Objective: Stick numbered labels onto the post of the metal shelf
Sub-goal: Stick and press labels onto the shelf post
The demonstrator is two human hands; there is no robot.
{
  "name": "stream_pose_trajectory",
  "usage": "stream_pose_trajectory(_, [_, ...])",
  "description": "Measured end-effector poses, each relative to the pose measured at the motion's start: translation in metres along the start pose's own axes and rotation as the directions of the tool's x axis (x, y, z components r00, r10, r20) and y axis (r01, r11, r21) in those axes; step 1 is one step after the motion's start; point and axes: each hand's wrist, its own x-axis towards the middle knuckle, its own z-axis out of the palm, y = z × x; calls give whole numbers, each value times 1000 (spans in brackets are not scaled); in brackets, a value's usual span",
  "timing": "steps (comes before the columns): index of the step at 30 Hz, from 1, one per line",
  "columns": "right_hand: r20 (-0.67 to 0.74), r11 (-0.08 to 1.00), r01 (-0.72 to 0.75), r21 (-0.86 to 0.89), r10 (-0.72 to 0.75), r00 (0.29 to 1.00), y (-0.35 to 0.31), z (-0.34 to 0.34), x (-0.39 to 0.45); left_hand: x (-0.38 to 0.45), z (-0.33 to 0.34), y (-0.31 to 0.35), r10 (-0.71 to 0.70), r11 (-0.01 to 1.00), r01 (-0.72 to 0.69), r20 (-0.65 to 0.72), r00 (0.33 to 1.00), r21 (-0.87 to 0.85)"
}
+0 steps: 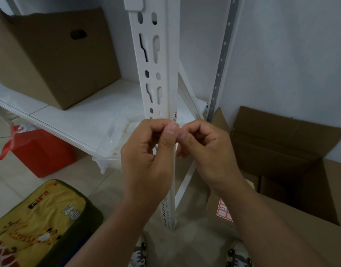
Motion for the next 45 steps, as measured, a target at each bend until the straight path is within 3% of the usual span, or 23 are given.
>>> stream_pose_trajectory(13, [-68,997,33,-74,-38,997,8,2,2,1,-4,-2,-93,986,102,72,993,-133])
stream_pose_trajectory(18, [-90,993,63,-104,-73,993,8,2,2,2,-6,-5,-95,993,100,82,992,-57])
stream_pose_trajectory(24, [-71,988,68,-137,-78,994,10,5,3,0,-5,-9,36,989,-43,57,998,139])
stream_pose_trajectory(28, [-49,987,65,-147,-73,996,10,5,2,-1,-2,-7,50,981,-56,38,998,183])
stream_pose_trajectory(36, [-121,996,-64,-62,56,991,9,2,2,12,-9,-15,-240,971,239,-34,970,-16])
stream_pose_trajectory(41, [-177,990,-131,-49,121,977,14,5,7,31,-26,-47,-383,905,408,-182,906,122])
stream_pose_trajectory(45, [-190,991,-132,-3,129,973,18,10,13,40,-33,-86,-521,769,527,-124,845,362])
